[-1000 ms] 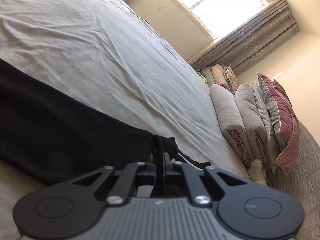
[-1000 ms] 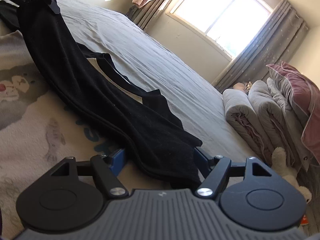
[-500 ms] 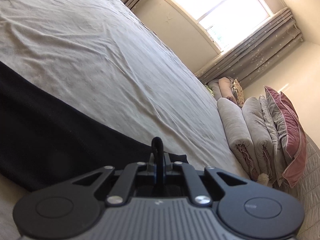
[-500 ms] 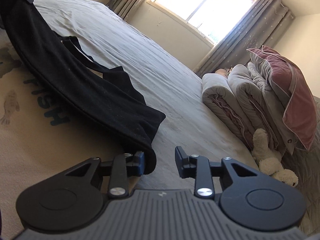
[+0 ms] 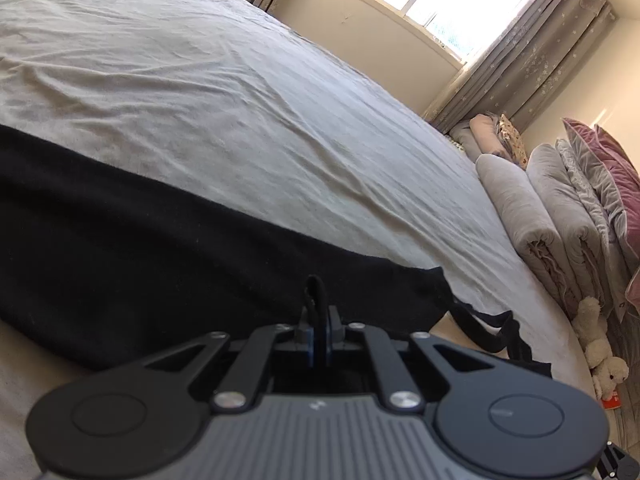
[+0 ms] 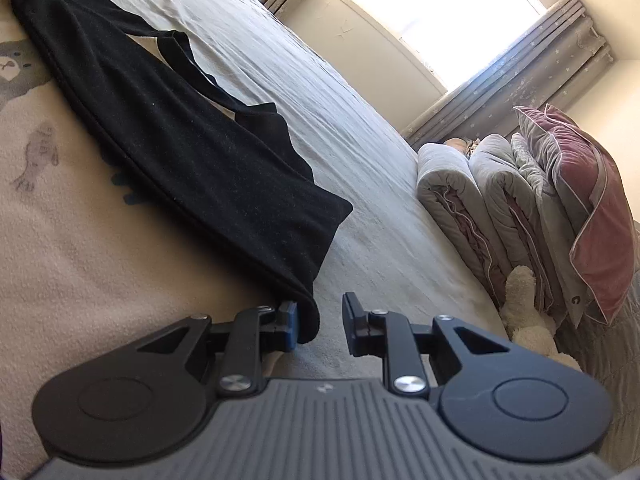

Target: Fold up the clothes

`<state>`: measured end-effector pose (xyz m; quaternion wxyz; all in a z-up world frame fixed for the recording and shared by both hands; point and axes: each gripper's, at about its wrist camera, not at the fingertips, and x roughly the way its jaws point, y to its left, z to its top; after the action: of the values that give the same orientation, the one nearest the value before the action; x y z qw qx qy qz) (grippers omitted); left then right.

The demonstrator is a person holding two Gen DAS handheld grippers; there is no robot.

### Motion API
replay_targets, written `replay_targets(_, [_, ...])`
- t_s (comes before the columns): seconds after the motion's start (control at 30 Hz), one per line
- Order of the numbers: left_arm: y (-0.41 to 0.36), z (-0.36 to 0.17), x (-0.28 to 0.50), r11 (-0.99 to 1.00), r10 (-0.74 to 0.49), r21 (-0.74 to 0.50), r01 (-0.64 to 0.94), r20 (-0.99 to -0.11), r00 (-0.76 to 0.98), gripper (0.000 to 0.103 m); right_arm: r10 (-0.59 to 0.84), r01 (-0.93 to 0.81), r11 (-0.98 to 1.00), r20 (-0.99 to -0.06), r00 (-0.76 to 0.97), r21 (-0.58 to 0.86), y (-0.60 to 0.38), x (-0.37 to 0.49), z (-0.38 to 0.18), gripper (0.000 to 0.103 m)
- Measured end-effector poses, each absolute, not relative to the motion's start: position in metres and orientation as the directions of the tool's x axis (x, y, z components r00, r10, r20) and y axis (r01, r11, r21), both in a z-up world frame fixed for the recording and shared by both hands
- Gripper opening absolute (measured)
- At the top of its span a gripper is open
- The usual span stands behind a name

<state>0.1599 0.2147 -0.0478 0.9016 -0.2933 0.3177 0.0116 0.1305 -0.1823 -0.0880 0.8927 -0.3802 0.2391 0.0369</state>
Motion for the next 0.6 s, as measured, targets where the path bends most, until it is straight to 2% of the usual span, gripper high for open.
replay_targets(0.1, [0.217, -0.040, 0.160, 0.829, -0.160, -0.522, -0.200, -0.565, 0.810, 0.005, -0.108, -0.247, 0.728, -0.463, 0.879, -0.639, -0.182, 0.131, -0.085, 0.023])
replay_targets(0.43, [0.227, -0.055, 0.168, 0.821, -0.117, -0.508, -0.260, -0.595, 0.795, 0.005, -0.104, -0.269, 0.687, -0.457, 0.883, -0.676, -0.174, 0.128, -0.086, 0.025])
replay_targets(0.6, [0.224, -0.050, 0.167, 0.843, -0.112, -0.474, -0.254, -0.617, 0.779, 0.010, -0.079, -0.286, 0.729, -0.492, 0.867, -0.622, -0.184, 0.129, -0.077, 0.035])
